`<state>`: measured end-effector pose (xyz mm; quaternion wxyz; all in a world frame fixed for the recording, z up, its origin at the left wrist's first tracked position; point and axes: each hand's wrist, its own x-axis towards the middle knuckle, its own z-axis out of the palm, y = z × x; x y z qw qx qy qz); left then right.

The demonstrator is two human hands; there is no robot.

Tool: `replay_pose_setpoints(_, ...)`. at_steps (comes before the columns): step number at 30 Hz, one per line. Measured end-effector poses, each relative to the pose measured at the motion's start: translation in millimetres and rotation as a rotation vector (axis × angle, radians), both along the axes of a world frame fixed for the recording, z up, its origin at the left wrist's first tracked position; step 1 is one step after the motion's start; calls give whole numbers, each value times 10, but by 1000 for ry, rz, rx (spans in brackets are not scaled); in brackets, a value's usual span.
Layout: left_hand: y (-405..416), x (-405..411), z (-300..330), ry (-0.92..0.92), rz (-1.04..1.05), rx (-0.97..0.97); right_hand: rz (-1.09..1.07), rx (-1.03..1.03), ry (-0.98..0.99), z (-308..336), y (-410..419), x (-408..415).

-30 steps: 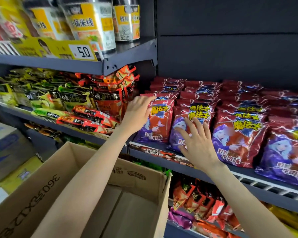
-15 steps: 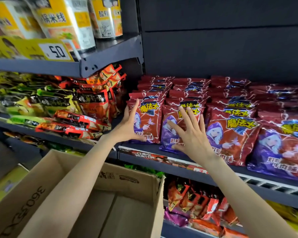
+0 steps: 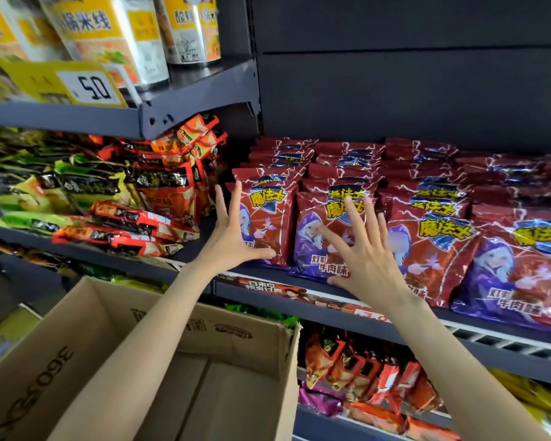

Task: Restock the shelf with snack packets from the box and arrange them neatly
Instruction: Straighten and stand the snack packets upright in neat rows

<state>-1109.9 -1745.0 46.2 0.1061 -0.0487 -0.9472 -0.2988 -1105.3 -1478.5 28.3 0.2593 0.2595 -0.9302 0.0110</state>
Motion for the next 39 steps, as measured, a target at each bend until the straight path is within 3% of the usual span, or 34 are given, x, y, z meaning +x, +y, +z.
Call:
replay_pose_setpoints(3, 63, 20, -77, -36, -22, -55, -42, -86, -44, 20, -23, 25)
replay_pose_setpoints(9, 64, -35, -101, -63, -35, -153, -7, -68, -85, 20, -37, -78)
replay_pose_setpoints(16, 143, 42, -45, -102, 41, -222, 47, -161, 14, 69, 148, 112)
replay_pose_setpoints(20, 384, 166, -53, 131, 67, -330, -272, -335, 88, 6, 558, 418)
replay_pose_setpoints(22, 487, 153, -75, 189, -27, -451, -347, -303, 32, -44, 730, 469)
replay_pose_setpoints(29, 673, -13, -57, 71, -31, -599, -125, -165, -148, -19, 986, 222)
replay_pose_setpoints(39, 690, 3, -88, 107, 4, -628, -143, -142, -95, -49, 1030, 237)
